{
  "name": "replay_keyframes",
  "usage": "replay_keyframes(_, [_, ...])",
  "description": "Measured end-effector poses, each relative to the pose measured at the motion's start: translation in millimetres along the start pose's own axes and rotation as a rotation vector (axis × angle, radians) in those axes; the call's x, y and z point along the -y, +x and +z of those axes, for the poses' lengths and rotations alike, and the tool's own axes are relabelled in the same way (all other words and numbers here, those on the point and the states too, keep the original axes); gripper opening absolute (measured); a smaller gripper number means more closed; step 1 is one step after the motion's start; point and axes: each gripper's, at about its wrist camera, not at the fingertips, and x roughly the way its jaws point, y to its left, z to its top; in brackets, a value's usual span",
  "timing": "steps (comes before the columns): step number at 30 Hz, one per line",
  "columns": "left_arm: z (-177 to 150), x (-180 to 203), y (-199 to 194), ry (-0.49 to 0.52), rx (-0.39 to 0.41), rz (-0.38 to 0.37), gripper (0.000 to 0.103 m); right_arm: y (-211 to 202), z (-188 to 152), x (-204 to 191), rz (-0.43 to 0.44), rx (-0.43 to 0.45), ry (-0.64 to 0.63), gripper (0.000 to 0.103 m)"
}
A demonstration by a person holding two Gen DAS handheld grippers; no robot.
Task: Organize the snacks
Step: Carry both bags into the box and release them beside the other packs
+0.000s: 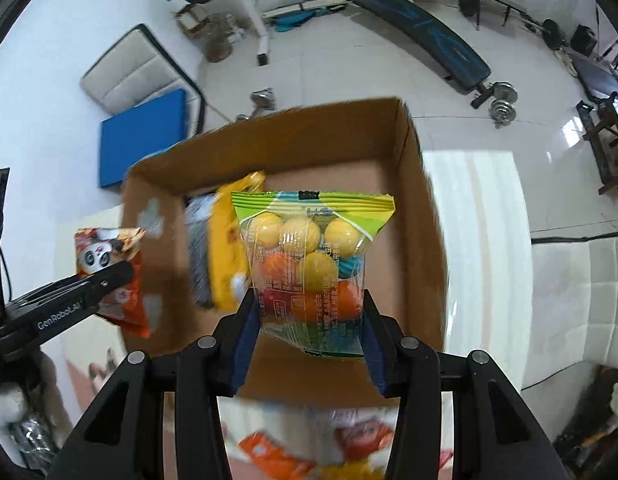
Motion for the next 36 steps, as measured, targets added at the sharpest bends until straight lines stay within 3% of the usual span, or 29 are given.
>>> replay_keyframes(5, [30.1,-0.4,29.6,-0.010,-0.049,0.017,0.045,37.0,37.4,8.2,-0.062,-0.030,-0.005,0.050])
replay_keyframes(11, [49.1,1.5,51.2,-0.014,-0.098,0.022,0.046,68.9,56.2,10.9,-0.075,-0.081,0.002,0.052])
replay_keyframes(13, [54.5,-0.3,56.0,-0.032,-0.114,0.005,0.049,74.9,60.0,10.8,-0.074,-0.097,-0.003,0.066])
replay_keyframes(14, [56.2,-1.3,57.3,-0.040,-0.123,0.009,0.057,76.6,62.3,10.0,-0.075,-0.102,-0.004,0.081])
replay_keyframes(15, [57.5,-2.2,57.9,-0.049,-0.126,0.010,0.066,78.0,64.7,8.8,-0.074,-0.109,-0.007,0.085])
replay_keyframes(17, [58.6,-2.5,56.4,-0.052,-0.118,0.003,0.074,77.5,65.5,5.9,-0.083,-0.106,-0.022,0.085])
replay_keyframes(21, [53.3,-3.5,50.9,-0.055,-0.099,0.003,0.087,72.2,61.1,-0.1,-0.072,-0.107,-0.048,0.092])
replay_keyframes(27, [31.2,-3.7,38.1,-0.053,-0.077,-0.008,0.087,60.1,46.2,-7.5,-0.052,-0.094,-0.065,0.094])
replay_keyframes(36, [-33.5,1.9,-2.4,-0.043,0.077,0.011,0.087,34.3,-7.2,-14.3,-0.067,-0.028,-0.088,0.094])
